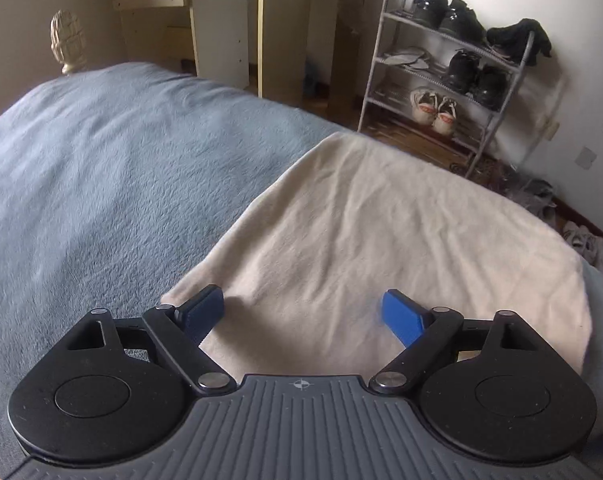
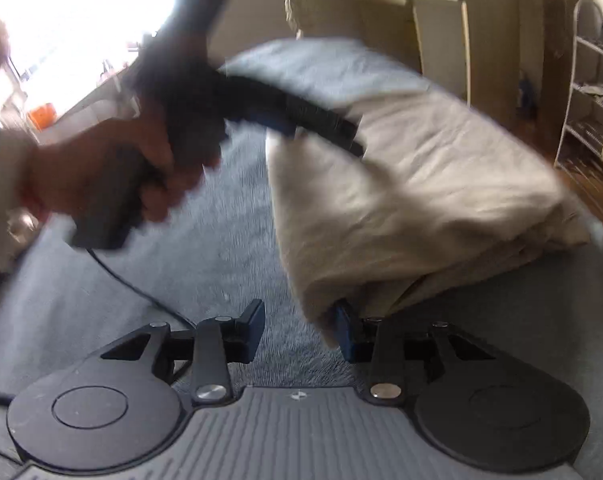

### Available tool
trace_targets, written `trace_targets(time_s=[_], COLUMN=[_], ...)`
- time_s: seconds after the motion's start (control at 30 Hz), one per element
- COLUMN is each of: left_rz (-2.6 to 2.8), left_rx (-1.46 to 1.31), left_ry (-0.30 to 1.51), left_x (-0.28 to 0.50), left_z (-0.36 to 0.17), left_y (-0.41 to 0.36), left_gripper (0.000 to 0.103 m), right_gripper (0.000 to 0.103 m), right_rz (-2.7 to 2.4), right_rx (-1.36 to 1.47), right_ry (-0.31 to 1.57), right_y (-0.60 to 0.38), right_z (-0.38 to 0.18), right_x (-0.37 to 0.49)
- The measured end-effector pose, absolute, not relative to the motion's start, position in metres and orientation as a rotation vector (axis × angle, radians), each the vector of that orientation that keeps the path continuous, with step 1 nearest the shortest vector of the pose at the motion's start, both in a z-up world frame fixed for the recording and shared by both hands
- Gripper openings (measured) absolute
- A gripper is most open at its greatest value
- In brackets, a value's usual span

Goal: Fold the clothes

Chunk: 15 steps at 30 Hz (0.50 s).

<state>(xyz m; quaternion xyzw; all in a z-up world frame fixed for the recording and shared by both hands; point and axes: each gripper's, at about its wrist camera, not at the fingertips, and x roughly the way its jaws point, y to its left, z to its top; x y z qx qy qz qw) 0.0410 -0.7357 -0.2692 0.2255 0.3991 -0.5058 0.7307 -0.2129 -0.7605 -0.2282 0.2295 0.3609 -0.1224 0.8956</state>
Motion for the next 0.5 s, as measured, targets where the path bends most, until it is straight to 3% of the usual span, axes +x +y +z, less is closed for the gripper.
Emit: trace_targets(time_s=[0.1,0.23,0.43,0.5], left_rz=[-1.108,-1.094,-1.115,-1.141], left_rx=[0.485,0.477,0.489,0.466], left_ry=[0.891,0.907,0.859,0.832], left_x=[0.044,0.045,0.038,0.033], left_z=[-0.272,-0.271,-0.249,-0.232], left_y=[-0.735,-0.736,-0.725,-0.711], left_gripper=[0.093,0.095,0.094,0.094], right_gripper=[0.041,0.041,0.042,0.041], right_rz=[-0.380,-0.549,-0.629,-0.609], right_rx=[0.503,0.517,0.643,0.593], right_ry=[0.637,0.558,0.648,0.581], right_y=[-0.802,-0.857,-0.884,-0.863], right_z=[-0.203,-0.216,-0.257,-0.232], right_x=[-0.236,-0.239,-0.235,-0.244])
